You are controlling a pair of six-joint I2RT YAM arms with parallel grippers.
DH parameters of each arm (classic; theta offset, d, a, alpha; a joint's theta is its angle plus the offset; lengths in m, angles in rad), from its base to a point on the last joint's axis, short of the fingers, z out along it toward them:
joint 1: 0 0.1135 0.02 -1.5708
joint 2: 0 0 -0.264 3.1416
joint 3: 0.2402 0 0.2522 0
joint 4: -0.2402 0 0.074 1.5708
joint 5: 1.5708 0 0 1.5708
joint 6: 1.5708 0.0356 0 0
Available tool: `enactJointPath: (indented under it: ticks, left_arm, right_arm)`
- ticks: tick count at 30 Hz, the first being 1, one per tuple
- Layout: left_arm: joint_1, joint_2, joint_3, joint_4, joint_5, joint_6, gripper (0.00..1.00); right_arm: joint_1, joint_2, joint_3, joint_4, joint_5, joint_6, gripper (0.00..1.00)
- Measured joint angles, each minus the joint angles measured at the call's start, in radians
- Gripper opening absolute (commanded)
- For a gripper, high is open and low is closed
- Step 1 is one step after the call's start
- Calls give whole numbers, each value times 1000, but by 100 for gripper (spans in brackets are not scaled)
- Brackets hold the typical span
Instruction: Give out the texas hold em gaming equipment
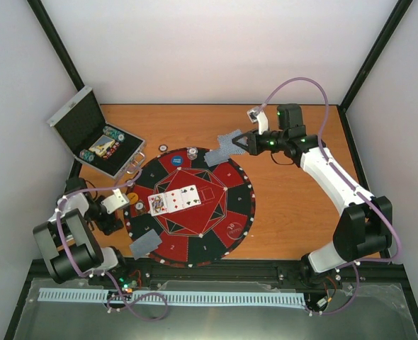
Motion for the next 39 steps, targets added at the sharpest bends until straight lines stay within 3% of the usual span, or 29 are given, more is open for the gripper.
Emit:
enactJointPath:
  ticks: [6, 12, 16, 18, 22, 35, 39]
  left_arm:
    - [-2, 6, 6, -7, -17, -5, 76]
    - [-4, 85, 76, -18, -63, -25, 78]
    - [-5, 97, 92, -19, -90, -25, 92]
    - [-5, 89, 92, -25, -103, -10, 92]
    - [-5, 71, 91, -42, -121, 21, 86]
    - [-5, 124, 117, -44, -113, 3, 84]
    - [-5, 124, 117, -37, -92, -9, 78]
  right_arm:
    - [-6, 6, 5, -1, -4, 0, 3]
    - [-16, 9, 8, -6, -5, 0, 3]
    - [-23, 9, 8, -7, -9, 0, 3]
    - [-27, 9, 8, -7, -11, 0, 3]
    - [-34, 9, 8, -7, -18, 0, 3]
    - [-38, 9, 8, -14, -26, 0, 3]
    - [-38, 9, 8, -14, -26, 0, 3]
